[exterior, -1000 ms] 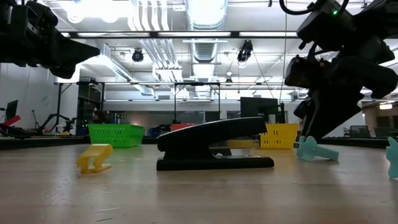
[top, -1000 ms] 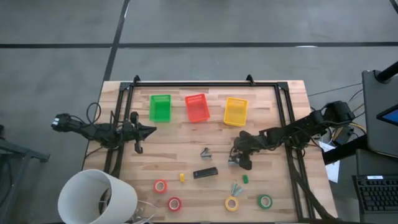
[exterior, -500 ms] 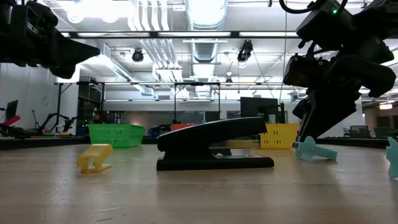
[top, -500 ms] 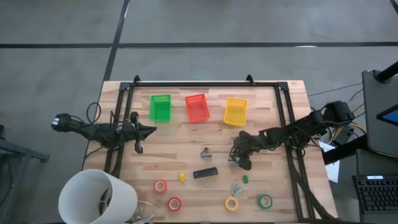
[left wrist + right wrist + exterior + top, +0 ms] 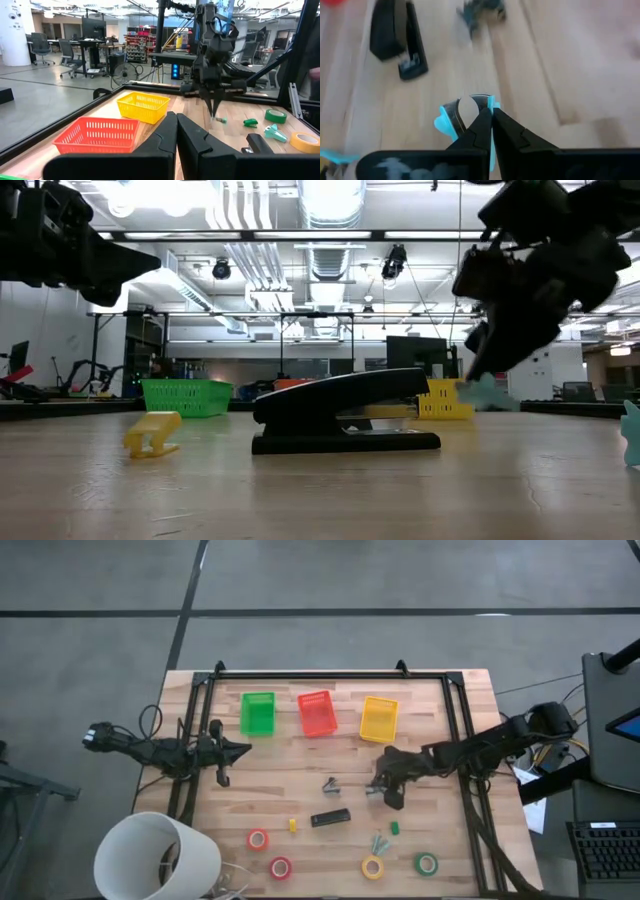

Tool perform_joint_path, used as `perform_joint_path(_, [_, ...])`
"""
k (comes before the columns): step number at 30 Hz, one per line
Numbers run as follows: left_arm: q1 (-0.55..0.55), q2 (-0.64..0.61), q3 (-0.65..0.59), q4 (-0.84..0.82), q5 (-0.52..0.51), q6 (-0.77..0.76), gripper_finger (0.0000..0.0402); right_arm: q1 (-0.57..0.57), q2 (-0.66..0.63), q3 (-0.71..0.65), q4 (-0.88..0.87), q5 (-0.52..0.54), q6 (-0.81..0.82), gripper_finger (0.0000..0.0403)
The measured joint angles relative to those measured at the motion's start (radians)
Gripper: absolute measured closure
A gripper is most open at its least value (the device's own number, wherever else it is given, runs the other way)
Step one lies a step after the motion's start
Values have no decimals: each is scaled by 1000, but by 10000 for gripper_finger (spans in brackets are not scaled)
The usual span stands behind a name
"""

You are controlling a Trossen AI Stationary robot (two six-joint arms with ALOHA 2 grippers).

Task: Pick and place Stapler, Stapler remover, tape
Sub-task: Put the top light blue staple remover into the yellow bin

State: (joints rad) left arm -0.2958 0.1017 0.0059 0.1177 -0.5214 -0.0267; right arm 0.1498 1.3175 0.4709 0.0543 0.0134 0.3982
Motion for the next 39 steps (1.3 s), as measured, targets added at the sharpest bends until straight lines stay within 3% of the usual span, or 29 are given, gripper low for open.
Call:
perform_joint_path(8, [0,0,0,1,0,0,392,-119,-205,0,-108,125,-41,394])
perform_joint_path(17, [0,0,0,-1,0,0,392,-325,-355,0,-150,158,-110,394])
perform_joint_path(29, [0,0,0,0,0,0,392,-567,-240,-1,-104,218,-123,394])
perform_joint_path(39, [0,0,0,0,0,0,392,-621,-20,21,28,225,-171,394])
